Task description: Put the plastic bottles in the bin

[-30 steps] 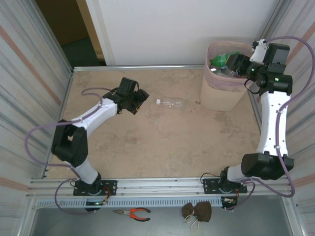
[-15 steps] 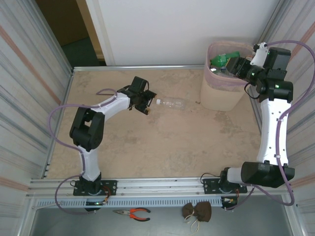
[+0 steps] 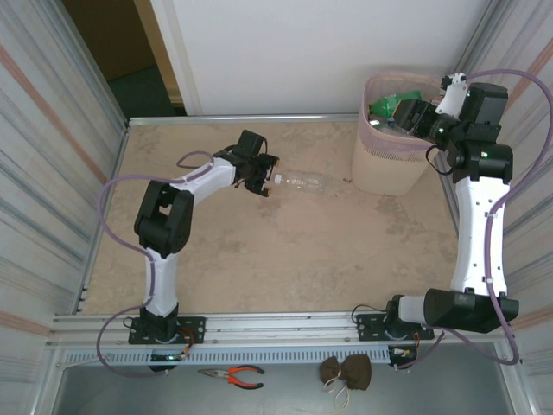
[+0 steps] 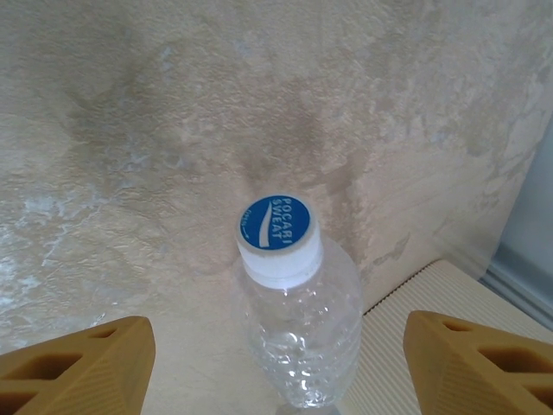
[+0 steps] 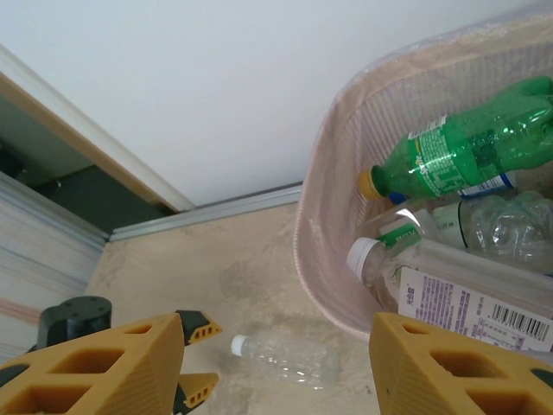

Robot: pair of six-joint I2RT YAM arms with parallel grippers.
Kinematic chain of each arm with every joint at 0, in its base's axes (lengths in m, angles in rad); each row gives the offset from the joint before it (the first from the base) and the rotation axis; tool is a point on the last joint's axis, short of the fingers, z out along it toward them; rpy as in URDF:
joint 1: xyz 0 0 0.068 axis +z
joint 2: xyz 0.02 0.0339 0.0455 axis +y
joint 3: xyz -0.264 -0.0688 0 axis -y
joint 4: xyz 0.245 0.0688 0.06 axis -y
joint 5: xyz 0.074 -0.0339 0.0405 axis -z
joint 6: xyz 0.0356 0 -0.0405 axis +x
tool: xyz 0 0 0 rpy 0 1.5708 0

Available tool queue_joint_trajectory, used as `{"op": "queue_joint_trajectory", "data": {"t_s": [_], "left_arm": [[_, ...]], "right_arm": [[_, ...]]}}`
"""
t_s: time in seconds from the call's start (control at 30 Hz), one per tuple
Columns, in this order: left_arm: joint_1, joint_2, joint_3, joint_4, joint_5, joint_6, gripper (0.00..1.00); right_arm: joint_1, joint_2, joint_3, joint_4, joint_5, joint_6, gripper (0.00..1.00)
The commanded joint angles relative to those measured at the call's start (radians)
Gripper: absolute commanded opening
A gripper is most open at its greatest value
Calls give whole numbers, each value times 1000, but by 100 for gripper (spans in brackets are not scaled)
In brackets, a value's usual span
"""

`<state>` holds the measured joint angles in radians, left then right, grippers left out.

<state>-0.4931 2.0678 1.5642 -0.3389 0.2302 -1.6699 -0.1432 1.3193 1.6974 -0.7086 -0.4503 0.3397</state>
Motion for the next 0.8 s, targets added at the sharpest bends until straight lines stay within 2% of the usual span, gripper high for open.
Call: {"op": "queue_joint_trajectory", "data": {"t_s": [0.0, 0.23, 0.53, 0.77], "left_arm": [[-8, 35, 44, -7, 17, -58, 76], [-12, 118, 94, 22, 43, -89, 72], [-12, 181, 163, 16, 38, -106, 58], [-11, 190, 171, 24, 31, -106, 41]], "right_arm": [[7, -26, 33, 1, 12, 13, 58], [9, -47, 28, 6, 24, 12, 57], [11, -83, 24, -3, 40, 4, 54], [11, -112, 33, -11, 49, -2, 53]]}}
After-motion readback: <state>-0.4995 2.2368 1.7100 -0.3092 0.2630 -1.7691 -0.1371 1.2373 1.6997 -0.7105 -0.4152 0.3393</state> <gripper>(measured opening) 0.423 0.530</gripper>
